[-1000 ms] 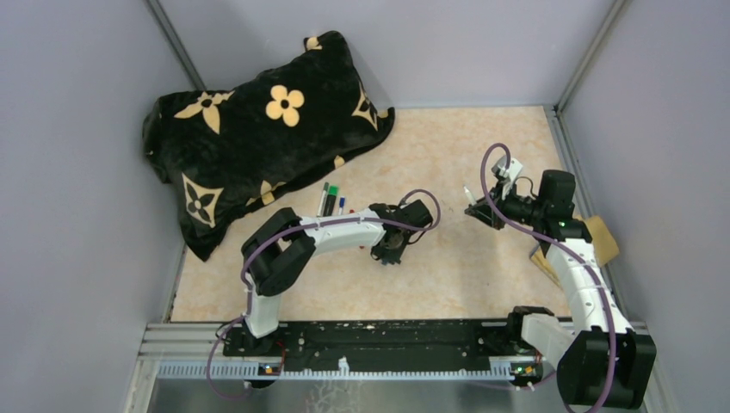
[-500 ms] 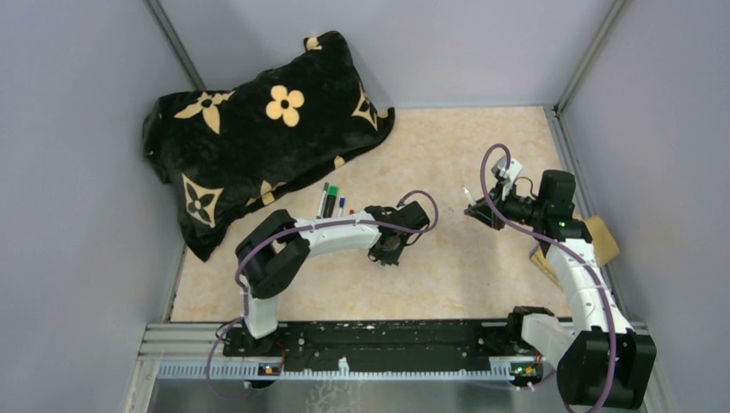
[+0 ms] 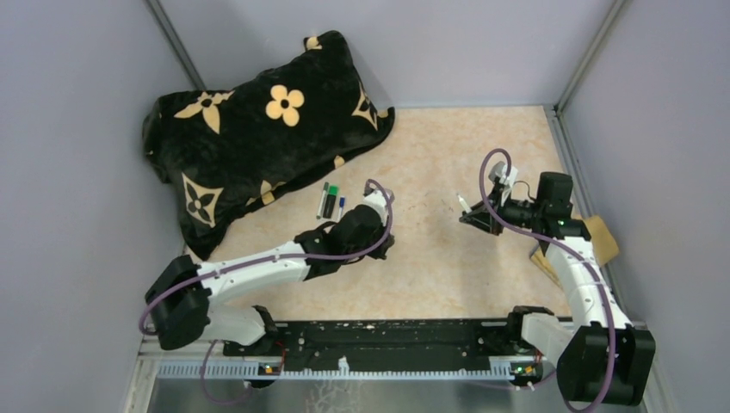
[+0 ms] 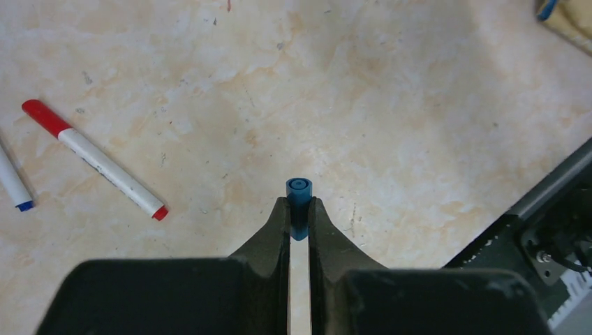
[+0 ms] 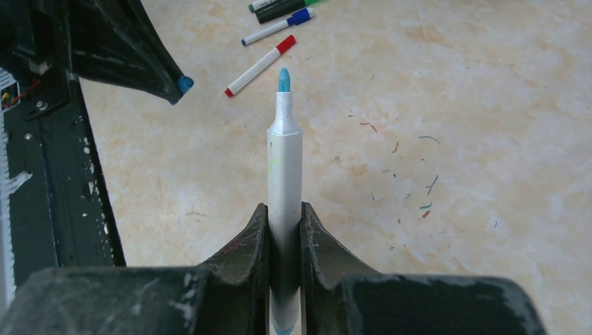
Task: Insert the pens into the pen caps
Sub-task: Insert the pen cap onto the pen.
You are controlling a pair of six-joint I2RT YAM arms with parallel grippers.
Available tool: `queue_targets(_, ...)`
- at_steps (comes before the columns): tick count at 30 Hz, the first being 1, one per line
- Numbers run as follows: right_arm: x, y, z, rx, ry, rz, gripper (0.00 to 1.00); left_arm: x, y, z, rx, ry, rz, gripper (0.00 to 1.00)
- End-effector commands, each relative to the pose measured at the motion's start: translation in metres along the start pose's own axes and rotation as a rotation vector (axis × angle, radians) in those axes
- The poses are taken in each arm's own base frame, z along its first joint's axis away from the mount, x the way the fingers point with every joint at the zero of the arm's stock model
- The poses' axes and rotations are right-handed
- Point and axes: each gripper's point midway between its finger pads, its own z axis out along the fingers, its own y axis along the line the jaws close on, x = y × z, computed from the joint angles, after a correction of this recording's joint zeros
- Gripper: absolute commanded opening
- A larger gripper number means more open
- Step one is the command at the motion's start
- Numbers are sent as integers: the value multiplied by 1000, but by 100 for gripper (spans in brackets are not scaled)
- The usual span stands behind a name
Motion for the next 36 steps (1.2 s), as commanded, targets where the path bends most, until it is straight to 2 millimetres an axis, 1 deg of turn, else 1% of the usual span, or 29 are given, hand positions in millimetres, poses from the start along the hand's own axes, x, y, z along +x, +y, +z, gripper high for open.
queue_targets(1,-1,11,0,-86,-30,-30,0,-47,-27,-22,179,-252,-39,0)
queue_targets(2,0,12,0,-94,-30,-28,0,-52,-32,-29,214,-289,-43,0)
queue_targets(4,2,14,0,-111,-32,-24,0,-58,-35,-38,258,-339,-53,0)
queue_targets(6,2,17,0,-126,-36,-23,0,-59,-38,-47,300,-380,-65,0)
queue_targets(15,2,23,0,-156,-45,-28,0,-74,-40,-84,440,-583,-160,0)
queue_targets(18,2,26,0,-171,-55,-24,0,-78,-43,-88,468,-603,-175,0)
queue_targets(23,-1,33,0,-205,-75,-18,0,-88,-54,-90,533,-614,-202,0)
queue_targets(27,-3,38,-1,-227,-90,-18,0,-98,-62,-87,571,-611,-228,0)
queue_targets(28,-3,39,-1,-232,-92,-17,0,-100,-67,-89,600,-605,-225,0)
queue_targets(30,-4,41,-1,-242,-98,-17,0,-104,-72,-89,627,-606,-234,0)
queue_targets(36,-6,48,0,-272,-110,-23,0,-112,-79,-86,659,-598,-288,0)
